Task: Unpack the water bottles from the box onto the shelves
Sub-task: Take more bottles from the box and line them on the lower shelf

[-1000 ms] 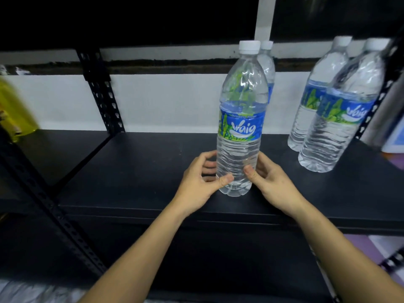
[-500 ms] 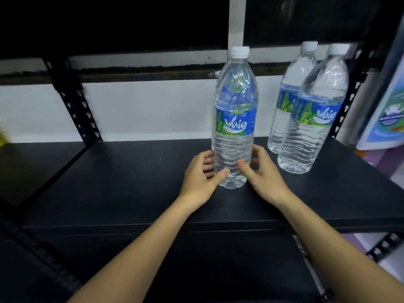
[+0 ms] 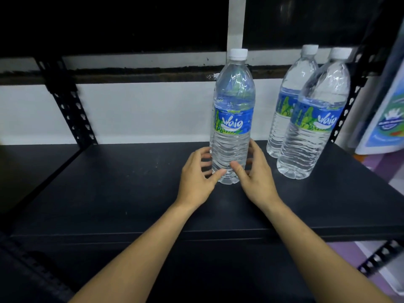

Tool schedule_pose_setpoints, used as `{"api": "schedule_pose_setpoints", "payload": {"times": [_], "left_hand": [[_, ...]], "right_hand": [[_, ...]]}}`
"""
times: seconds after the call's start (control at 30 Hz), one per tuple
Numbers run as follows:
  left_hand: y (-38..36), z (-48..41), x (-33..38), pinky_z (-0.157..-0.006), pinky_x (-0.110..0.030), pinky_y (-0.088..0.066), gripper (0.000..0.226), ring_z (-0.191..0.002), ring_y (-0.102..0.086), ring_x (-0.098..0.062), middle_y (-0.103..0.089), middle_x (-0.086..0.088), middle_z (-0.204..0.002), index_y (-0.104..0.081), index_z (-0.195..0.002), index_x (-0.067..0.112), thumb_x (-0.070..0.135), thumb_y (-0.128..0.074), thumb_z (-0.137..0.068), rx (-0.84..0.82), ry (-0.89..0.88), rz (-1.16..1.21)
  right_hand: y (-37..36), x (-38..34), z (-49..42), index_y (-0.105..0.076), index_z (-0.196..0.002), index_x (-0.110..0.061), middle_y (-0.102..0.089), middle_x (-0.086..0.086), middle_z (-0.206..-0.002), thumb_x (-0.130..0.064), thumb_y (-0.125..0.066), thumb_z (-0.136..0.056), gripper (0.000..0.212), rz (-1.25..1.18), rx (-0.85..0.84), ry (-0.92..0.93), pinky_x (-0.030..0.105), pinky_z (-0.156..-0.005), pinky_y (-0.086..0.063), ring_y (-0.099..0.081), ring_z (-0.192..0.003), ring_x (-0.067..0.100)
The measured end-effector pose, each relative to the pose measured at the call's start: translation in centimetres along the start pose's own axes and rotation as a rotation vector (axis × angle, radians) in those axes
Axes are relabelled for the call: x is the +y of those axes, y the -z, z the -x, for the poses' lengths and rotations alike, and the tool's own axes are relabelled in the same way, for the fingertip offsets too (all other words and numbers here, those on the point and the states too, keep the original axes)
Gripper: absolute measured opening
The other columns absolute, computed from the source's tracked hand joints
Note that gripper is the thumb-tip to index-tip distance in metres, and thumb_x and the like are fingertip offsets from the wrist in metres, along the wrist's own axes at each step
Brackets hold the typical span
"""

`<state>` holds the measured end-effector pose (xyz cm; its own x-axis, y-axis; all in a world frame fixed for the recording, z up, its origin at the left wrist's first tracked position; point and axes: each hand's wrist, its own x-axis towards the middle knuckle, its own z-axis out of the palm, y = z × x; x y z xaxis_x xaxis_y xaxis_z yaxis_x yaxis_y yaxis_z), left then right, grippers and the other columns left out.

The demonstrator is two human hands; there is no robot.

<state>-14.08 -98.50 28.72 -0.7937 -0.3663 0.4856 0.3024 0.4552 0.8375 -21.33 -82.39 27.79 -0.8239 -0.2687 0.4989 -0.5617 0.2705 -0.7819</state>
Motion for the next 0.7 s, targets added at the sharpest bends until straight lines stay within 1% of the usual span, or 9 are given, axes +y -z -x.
{"api": "schedule_pose_setpoints", "payload": {"times": [0.1,0.17,0.23,0.3,0.37,0.43,0.5,0.6,0.7], "left_hand": [[0.33,-0.72,-0.24,-0.078,-0.019,-0.058,0.07,-0.105,-0.069,-0.006,-0.064,0.005,-0.126,-0.054,-0.136,0.017,0.02,-0.09,-0.076,-0.032,0.088,0.045],[0.32,-0.97,-0.33,-0.079,-0.018,-0.058,0.067,-0.108,-0.068,-0.006,-0.063,0.007,-0.131,-0.055,-0.137,0.018,0.021,-0.088,-0.079,-0.077,0.106,0.049],[0.17,-0.84,-0.4,-0.082,-0.019,-0.058,0.062,-0.111,-0.067,-0.009,-0.061,0.006,-0.136,-0.055,-0.137,0.016,0.019,-0.085,-0.082,-0.091,0.091,0.053],[0.05,-0.51,-0.54,-0.085,-0.022,-0.059,0.058,-0.112,-0.066,-0.007,-0.06,0.007,-0.136,-0.056,-0.136,0.015,0.016,-0.083,-0.084,-0.076,0.045,0.04],[0.01,-0.28,-0.69,-0.085,-0.023,-0.06,0.054,-0.11,-0.066,-0.004,-0.061,0.008,-0.133,-0.057,-0.133,0.015,0.015,-0.082,-0.085,-0.05,0.003,0.027],[0.06,-0.22,-0.71,-0.082,-0.021,-0.059,0.049,-0.109,-0.066,-0.003,-0.062,0.009,-0.129,-0.058,-0.128,0.017,0.018,-0.081,-0.086,-0.016,-0.014,0.013],[0.08,-0.28,-0.66,-0.079,-0.019,-0.059,0.046,-0.107,-0.066,-0.001,-0.062,0.01,-0.127,-0.058,-0.128,0.018,0.021,-0.08,-0.087,0.001,-0.025,0.004],[0.0,-0.41,-0.78,-0.079,-0.022,-0.06,0.046,-0.106,-0.066,-0.002,-0.061,0.008,-0.127,-0.057,-0.128,0.017,0.02,-0.08,-0.088,-0.011,-0.062,-0.016],[0.0,-0.41,-0.94,-0.078,-0.023,-0.061,0.049,-0.107,-0.065,-0.002,-0.06,0.009,-0.129,-0.056,-0.131,0.017,0.022,-0.08,-0.087,-0.029,-0.053,-0.028]], "right_hand": [[0.08,0.23,0.14,-0.026,-0.159,-0.039,-0.048,-0.009,-0.145,-0.05,-0.074,-0.086,0.088,-0.013,-0.02,0.007,0.05,-0.102,-0.054,-0.055,-0.132,0.013],[0.19,0.44,0.1,-0.026,-0.159,-0.041,-0.047,-0.011,-0.143,-0.04,-0.081,-0.084,0.094,-0.008,-0.035,-0.003,0.047,-0.102,-0.055,-0.055,-0.131,0.012],[0.22,0.41,0.04,-0.026,-0.159,-0.041,-0.047,-0.01,-0.142,-0.034,-0.084,-0.083,0.096,-0.011,-0.038,-0.006,0.046,-0.102,-0.056,-0.056,-0.13,0.012],[0.07,0.35,0.08,-0.02,-0.161,-0.04,-0.047,-0.009,-0.141,-0.033,-0.081,-0.086,0.097,0.012,-0.051,0.008,0.048,-0.105,-0.053,-0.053,-0.133,0.013],[-0.07,0.29,0.09,-0.012,-0.163,-0.036,-0.048,-0.004,-0.141,-0.031,-0.076,-0.091,0.096,0.071,-0.072,0.026,0.048,-0.108,-0.05,-0.049,-0.135,0.011],[-0.15,0.32,-0.03,-0.006,-0.164,-0.032,-0.048,-0.002,-0.146,-0.032,-0.071,-0.094,0.096,0.125,-0.079,0.03,0.047,-0.108,-0.049,-0.045,-0.136,0.01],[-0.2,0.28,-0.1,-0.003,-0.164,-0.033,-0.048,-0.003,-0.149,-0.033,-0.068,-0.095,0.095,0.136,-0.075,0.028,0.049,-0.107,-0.05,-0.045,-0.137,0.012],[-0.29,0.57,-0.26,-0.004,-0.164,-0.037,-0.047,-0.003,-0.149,-0.035,-0.07,-0.093,0.096,0.111,-0.055,0.023,0.05,-0.106,-0.051,-0.05,-0.138,0.016],[-0.16,0.93,-0.35,-0.012,-0.162,-0.041,-0.048,-0.01,-0.149,-0.037,-0.075,-0.09,0.096,0.073,-0.044,0.011,0.051,-0.104,-0.053,-0.053,-0.136,0.015]]}}
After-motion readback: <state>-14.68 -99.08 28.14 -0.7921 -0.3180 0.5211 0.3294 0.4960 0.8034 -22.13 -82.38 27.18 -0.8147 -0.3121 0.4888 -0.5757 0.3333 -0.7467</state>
